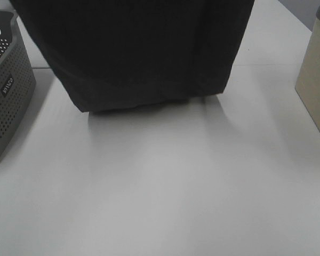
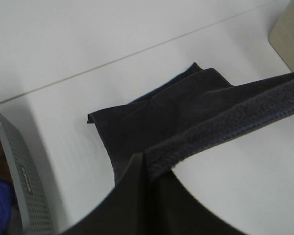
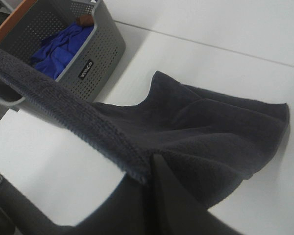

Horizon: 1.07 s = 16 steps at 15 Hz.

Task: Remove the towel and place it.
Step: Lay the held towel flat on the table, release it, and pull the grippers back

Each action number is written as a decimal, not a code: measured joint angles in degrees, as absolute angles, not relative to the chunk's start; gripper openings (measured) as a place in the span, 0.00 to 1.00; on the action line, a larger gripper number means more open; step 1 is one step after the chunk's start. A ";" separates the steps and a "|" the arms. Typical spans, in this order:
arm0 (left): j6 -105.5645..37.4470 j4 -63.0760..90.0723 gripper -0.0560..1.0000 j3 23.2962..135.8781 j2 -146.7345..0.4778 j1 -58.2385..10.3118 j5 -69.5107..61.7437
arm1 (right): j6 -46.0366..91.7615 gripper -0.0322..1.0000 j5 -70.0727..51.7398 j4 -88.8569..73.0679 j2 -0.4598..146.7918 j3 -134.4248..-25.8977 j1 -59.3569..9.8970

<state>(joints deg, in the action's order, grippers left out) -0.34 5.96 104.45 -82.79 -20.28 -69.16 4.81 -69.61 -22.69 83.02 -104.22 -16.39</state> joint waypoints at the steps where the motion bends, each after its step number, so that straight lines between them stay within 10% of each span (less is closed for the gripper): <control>1: 0.00 6.65 0.05 100.27 -79.58 -20.40 -69.04 | 4.70 0.04 -69.67 -23.66 80.50 -100.78 -16.39; 16: -3.15 24.69 0.05 53.40 -66.86 -20.45 -67.32 | 1.15 0.04 -67.95 -28.19 63.54 -48.59 -16.62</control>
<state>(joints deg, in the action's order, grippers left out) -3.15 24.69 53.40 -66.86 -20.45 -67.32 1.15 -67.95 -28.19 63.54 -48.59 -16.62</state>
